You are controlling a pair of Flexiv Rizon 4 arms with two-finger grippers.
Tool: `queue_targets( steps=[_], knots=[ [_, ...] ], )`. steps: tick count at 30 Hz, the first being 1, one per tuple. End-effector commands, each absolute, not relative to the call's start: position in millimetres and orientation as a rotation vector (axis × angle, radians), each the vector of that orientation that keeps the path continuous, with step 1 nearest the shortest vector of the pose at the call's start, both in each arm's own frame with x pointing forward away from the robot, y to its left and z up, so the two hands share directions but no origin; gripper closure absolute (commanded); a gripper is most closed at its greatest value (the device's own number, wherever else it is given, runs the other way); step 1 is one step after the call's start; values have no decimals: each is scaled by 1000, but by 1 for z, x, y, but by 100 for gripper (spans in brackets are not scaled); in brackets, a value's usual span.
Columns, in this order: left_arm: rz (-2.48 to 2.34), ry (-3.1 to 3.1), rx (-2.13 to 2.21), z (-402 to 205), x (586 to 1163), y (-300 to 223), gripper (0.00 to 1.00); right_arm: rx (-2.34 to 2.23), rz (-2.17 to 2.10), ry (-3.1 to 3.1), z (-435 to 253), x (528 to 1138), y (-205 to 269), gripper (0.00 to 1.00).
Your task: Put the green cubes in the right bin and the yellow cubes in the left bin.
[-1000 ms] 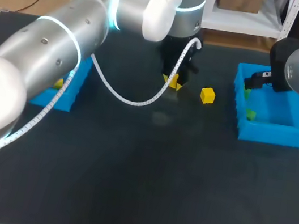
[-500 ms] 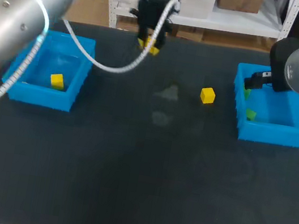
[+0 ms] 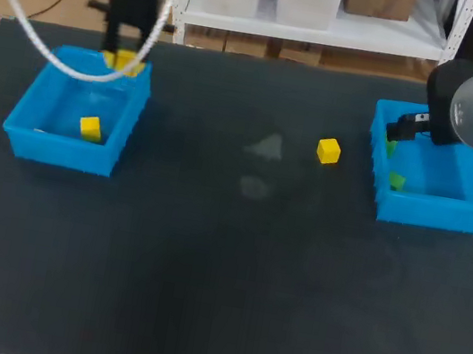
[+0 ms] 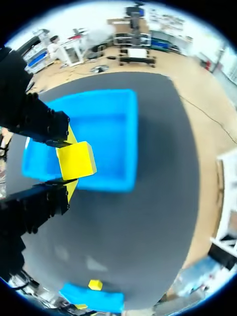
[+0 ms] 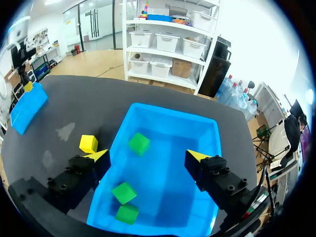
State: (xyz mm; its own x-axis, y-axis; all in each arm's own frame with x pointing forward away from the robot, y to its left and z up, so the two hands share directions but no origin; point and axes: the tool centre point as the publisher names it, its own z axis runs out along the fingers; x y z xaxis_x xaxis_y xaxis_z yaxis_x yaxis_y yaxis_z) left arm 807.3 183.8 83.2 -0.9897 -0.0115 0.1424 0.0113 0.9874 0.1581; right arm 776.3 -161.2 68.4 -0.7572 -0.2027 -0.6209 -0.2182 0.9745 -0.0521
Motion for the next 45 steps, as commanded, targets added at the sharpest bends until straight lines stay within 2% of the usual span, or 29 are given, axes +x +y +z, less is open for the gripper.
queue_targets(
  steps=[1,6,7,8,9,14,18,28,36,45],
  knots=[
    [-163,-3430,13,80,737,218,100,-293,30,2448,68,776,-161,0],
    [-165,-3410,90,73,729,231,100,-293,30,2448,68,776,-161,0],
    [-173,-3398,98,72,729,232,71,-293,30,2448,68,776,-161,0],
    [-161,-3401,98,72,729,232,25,-293,30,2448,68,776,-161,0],
    [-160,-3402,100,72,729,232,0,-293,30,2448,68,776,-161,0],
    [-127,-3424,31,77,736,218,0,-293,30,2448,68,776,-161,0],
    [-33,-3457,-142,91,749,181,0,-293,30,2448,68,776,-161,0],
    [230,-3335,-1040,126,760,23,0,-293,30,2448,68,776,-161,0],
    [304,-3085,-1480,104,759,-61,0,-293,30,2448,68,776,-161,0],
    [375,-2914,-1739,83,762,-117,0,-293,30,2448,68,776,-161,0]
  ],
)
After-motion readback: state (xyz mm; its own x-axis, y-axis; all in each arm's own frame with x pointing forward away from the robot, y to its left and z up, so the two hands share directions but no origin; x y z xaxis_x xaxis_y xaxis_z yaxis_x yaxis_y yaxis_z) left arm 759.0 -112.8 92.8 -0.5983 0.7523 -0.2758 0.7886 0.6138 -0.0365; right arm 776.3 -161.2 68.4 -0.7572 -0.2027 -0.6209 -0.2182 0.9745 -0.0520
